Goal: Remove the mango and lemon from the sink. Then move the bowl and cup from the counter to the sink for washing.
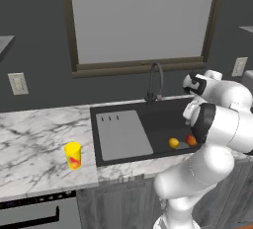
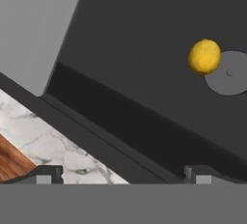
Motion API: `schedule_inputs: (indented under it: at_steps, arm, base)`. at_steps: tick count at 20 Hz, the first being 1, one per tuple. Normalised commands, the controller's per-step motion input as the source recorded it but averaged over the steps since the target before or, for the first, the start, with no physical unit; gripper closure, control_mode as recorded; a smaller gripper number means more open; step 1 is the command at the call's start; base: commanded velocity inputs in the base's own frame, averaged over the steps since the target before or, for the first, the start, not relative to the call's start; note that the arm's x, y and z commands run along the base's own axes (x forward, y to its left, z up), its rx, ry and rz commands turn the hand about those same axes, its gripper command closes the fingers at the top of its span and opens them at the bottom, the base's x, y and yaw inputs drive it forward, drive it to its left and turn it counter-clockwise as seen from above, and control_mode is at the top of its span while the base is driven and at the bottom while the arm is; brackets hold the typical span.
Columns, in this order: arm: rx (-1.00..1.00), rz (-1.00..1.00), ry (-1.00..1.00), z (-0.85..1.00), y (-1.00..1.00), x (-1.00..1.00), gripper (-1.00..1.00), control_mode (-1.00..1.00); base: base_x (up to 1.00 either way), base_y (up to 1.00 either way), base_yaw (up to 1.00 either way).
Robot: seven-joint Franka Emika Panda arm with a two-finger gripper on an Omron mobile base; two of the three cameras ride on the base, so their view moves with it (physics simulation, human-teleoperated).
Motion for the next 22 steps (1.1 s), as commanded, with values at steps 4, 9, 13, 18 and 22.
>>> schedule_inputs:
  at_steps: [4, 9, 13, 18, 22]
  arm:
    - [-0.03, 0.00, 0.00, -0.19, 0.00, 0.16, -1.00, -1.00]
    - [-0.01, 0.00, 0.00, -0.18, 0.00, 0.19, -1.00, -1.00]
    - [0.00, 0.00, 0.00, -0.18, 0.00, 0.15, -1.00, -1.00]
    - [0.00, 0.00, 0.00, -0.21, 0.00, 0.10, -1.00, -1.00]
    - [-0.01, 0.00, -0.02, -0.20, 0.00, 0.08, -1.00, -1.00]
  base:
    - [0.00, 0.00, 0.00]
    - [0.00, 0.00, 0.00]
    - [0.00, 0.00, 0.00]
    - [0.00, 0.00, 0.00]
    - [0.00, 0.00, 0.00]
